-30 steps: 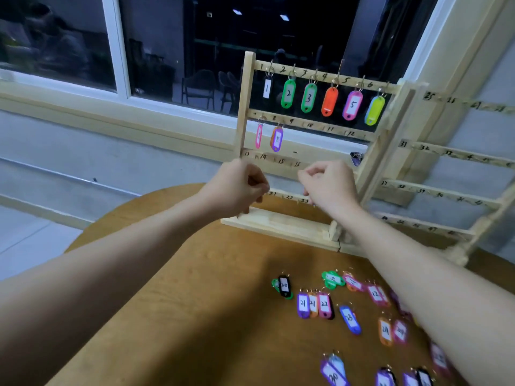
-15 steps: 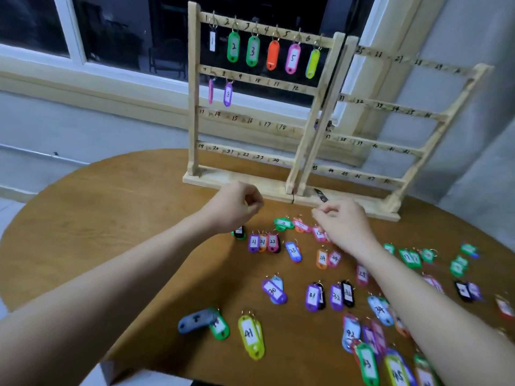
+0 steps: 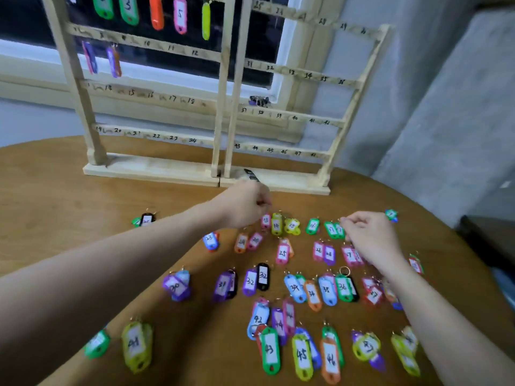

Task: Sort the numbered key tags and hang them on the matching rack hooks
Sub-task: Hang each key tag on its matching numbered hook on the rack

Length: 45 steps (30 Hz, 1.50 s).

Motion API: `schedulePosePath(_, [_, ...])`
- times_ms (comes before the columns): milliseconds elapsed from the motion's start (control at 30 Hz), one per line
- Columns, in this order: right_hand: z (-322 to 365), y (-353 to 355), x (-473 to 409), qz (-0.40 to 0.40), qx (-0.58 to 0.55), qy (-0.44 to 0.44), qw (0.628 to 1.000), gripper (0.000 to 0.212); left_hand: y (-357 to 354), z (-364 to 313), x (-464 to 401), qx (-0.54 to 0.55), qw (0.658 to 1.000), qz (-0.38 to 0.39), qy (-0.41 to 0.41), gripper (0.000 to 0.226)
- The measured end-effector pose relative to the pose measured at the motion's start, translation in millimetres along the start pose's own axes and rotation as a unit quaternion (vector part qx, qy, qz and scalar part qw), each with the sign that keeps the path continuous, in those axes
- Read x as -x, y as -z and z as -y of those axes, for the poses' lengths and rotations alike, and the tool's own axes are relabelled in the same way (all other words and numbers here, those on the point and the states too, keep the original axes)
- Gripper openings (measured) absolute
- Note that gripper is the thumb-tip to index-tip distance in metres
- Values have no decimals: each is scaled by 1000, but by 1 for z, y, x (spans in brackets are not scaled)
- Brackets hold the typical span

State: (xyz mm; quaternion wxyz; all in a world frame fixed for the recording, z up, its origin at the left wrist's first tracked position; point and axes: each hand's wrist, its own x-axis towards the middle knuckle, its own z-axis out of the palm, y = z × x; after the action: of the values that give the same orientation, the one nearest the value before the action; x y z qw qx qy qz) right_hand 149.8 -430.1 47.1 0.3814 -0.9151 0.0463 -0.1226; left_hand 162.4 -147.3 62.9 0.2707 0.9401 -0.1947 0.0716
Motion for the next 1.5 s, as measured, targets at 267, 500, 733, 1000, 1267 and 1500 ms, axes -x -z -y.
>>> schedulePosePath(267, [-82, 58, -49, -84, 30, -119, 989, 15, -63, -62, -90, 2, 998, 58, -38, 13])
schedulePosePath(500, [-113, 72, -95, -79, 45, -179, 980, 20, -113, -93, -148, 16, 993, 100, -59, 16])
schedulePosePath(733, [-121, 62, -135, -68, 101, -223, 967, 54, -141, -106, -189, 1, 986, 153, -66, 19])
schedulePosePath(1000, [-119, 67, -150, 23, 47, -210, 976, 31, -143, -97, -201, 40, 976, 204, -61, 24])
schedulePosePath(1267, [-86, 65, -128, 58, 19, -120, 991, 32, -134, -99, -184, 120, 978, 163, -40, 16])
schedulePosePath(1500, [-14, 64, -104, 79, -92, -11, 993, 15, -79, -92, -150, 261, 960, 85, -43, 27])
